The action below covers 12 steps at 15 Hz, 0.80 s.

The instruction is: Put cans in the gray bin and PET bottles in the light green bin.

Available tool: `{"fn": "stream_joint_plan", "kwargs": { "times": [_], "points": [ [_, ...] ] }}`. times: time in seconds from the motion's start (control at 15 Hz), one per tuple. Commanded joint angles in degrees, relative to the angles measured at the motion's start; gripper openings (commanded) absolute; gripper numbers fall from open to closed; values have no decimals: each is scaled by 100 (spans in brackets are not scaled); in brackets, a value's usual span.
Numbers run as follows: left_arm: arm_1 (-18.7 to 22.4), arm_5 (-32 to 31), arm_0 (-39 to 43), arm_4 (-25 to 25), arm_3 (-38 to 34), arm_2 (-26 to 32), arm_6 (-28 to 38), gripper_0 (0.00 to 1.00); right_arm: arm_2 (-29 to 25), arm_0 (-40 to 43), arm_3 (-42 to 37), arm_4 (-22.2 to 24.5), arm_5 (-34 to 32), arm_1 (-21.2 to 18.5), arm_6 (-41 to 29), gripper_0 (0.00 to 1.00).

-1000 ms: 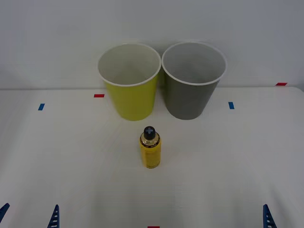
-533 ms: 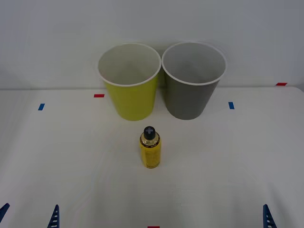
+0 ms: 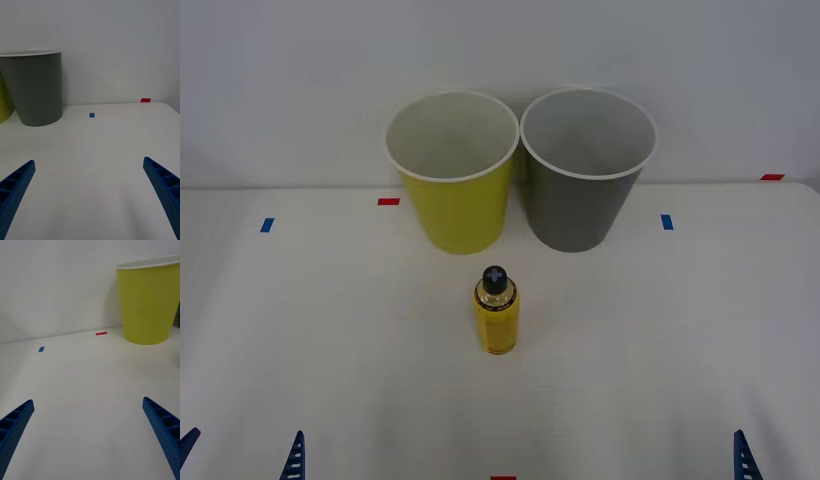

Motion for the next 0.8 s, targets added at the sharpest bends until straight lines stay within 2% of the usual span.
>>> {"fn": "stream_joint_plan", "kwargs": {
  "times": [0.07, 0.4, 0.53, 0.8],
  "points": [
    [0, 0, 0, 0, 0, 0, 0, 100, 0, 0, 0, 0, 0, 0, 0, 100],
    [0, 0, 0, 0, 0, 0, 0, 100, 0, 0, 0, 0, 0, 0, 0, 100],
    [167, -44, -246, -9, 308, -9, 0, 100, 0, 0, 0, 0, 0, 0, 0, 100],
    [1362, -369, -1169, 35, 800, -220, 18, 100, 0, 0, 0, 0, 0, 0, 0, 100]
  ]
}}
